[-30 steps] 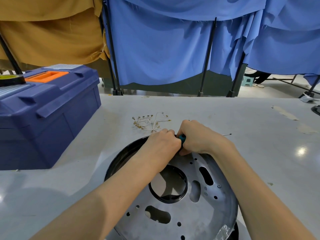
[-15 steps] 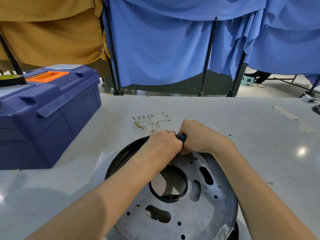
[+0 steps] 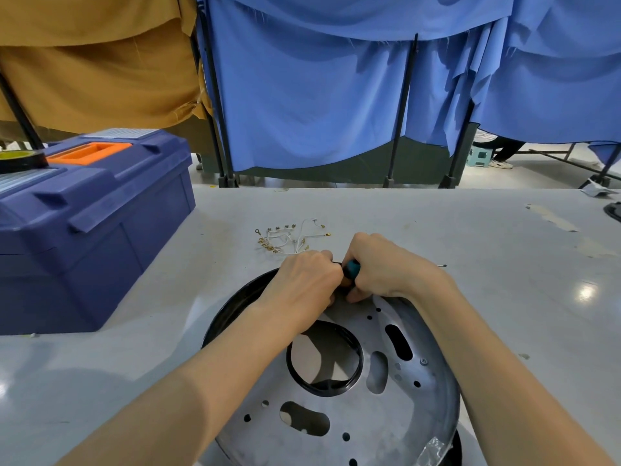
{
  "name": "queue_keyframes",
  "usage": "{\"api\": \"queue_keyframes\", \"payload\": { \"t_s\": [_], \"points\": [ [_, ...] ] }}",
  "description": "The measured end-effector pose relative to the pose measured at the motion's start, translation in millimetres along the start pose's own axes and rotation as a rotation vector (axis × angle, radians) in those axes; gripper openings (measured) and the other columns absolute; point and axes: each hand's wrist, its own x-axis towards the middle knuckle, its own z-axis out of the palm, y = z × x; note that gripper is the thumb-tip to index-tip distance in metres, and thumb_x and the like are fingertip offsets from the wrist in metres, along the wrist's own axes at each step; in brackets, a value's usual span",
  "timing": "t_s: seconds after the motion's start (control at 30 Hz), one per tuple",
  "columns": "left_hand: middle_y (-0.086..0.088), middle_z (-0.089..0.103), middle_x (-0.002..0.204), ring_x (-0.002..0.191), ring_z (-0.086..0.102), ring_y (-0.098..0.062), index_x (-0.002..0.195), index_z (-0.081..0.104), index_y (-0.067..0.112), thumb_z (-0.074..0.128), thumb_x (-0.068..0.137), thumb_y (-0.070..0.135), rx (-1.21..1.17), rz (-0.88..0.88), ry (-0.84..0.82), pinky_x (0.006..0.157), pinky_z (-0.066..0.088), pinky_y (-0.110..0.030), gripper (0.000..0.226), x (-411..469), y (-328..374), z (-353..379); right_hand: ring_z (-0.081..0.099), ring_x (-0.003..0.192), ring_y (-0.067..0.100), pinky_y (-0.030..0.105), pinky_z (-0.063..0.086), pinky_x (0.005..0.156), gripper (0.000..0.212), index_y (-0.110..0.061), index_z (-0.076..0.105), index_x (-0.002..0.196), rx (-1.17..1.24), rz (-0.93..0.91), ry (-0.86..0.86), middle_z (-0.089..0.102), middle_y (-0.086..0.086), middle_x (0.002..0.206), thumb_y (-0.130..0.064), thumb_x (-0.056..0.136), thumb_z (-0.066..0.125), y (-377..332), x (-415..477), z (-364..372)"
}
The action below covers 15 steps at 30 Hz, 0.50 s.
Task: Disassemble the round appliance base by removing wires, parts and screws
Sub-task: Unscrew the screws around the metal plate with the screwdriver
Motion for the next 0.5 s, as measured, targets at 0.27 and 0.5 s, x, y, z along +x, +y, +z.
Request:
{"api": "queue_keyframes", "payload": {
  "t_s": [0.27,0.5],
  "points": [
    [-0.004,0.039,0.092,0.077,0.033,-0.02,0.108,0.059,0.006,0.052,0.091,0.015,-0.051,-0.02,0.019,0.058,0.022,-0.03,0.02,2.0,-1.1,0.2,0.064,0.079,0.026,0.044,0.058,0.078,0.026,-0.015,0.063,0.094,0.024,0.002,-0.011,0.062,0.006,0.086,-0.008,0.074,0.078,0.4,0.2,0.6],
    [-0.003,0.027,0.092,0.08,0.026,-0.017,0.108,0.057,0.005,0.051,0.093,0.014,-0.052,0.003,0.022,0.06,0.021,-0.029,0.019,-0.1,0.2,2.5,0.061,0.071,0.022,0.037,0.056,0.07,0.031,-0.023,0.052,0.068,0.02,0.005,-0.004,0.058,0.001,0.073,-0.007,0.075,0.077,-1.7,-1.1,-2.1]
  ]
}}
